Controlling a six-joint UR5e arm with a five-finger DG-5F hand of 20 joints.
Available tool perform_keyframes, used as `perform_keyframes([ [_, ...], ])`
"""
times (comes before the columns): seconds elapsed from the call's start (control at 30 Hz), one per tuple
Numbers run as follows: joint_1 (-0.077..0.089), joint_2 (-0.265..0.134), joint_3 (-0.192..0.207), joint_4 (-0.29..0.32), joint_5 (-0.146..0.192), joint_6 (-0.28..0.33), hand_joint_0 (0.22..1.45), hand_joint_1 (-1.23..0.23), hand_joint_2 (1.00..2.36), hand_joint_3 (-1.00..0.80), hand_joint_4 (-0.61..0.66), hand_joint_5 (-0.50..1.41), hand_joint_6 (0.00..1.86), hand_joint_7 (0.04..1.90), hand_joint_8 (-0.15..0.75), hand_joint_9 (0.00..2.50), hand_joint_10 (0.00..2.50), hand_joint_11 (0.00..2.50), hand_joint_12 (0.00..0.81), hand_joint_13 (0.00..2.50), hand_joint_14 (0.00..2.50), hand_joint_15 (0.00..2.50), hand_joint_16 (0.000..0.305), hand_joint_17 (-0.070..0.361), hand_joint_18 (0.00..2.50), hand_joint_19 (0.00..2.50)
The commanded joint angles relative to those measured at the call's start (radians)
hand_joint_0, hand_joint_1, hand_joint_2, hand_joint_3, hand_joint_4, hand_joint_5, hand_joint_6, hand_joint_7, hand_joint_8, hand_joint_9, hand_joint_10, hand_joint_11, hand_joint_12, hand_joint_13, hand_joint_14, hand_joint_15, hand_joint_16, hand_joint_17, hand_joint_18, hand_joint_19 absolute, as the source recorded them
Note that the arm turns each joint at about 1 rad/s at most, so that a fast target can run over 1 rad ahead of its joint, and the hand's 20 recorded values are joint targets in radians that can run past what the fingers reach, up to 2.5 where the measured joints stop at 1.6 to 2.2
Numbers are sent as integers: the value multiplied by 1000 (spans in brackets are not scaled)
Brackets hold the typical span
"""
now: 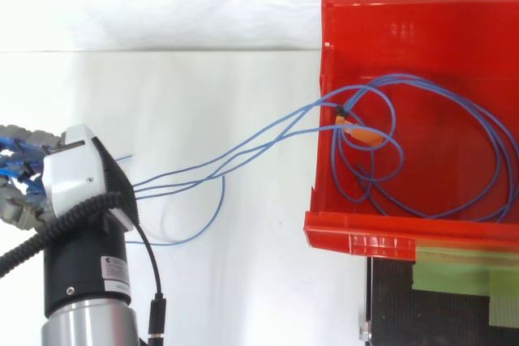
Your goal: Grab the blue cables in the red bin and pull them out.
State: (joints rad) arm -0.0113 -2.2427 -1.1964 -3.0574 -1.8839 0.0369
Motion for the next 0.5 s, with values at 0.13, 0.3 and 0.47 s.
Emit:
perform_keyframes([
  [0.13,-1,0,1,3,-1,-1,926,-938,1000,-1000,67,1009,101,969,259,1237,31,1059,292,1198,2092,1345,39,87,1344,1772],
  [0.3,-2,0,0,3,3,-2,934,-932,1000,-1000,62,981,170,932,261,1234,32,1064,292,1200,2090,1345,39,88,1347,1769],
  [0.47,-1,0,0,3,3,-2,942,-927,1000,-1000,65,973,194,913,257,1237,30,1056,287,1201,2074,1350,39,88,1347,1763],
])
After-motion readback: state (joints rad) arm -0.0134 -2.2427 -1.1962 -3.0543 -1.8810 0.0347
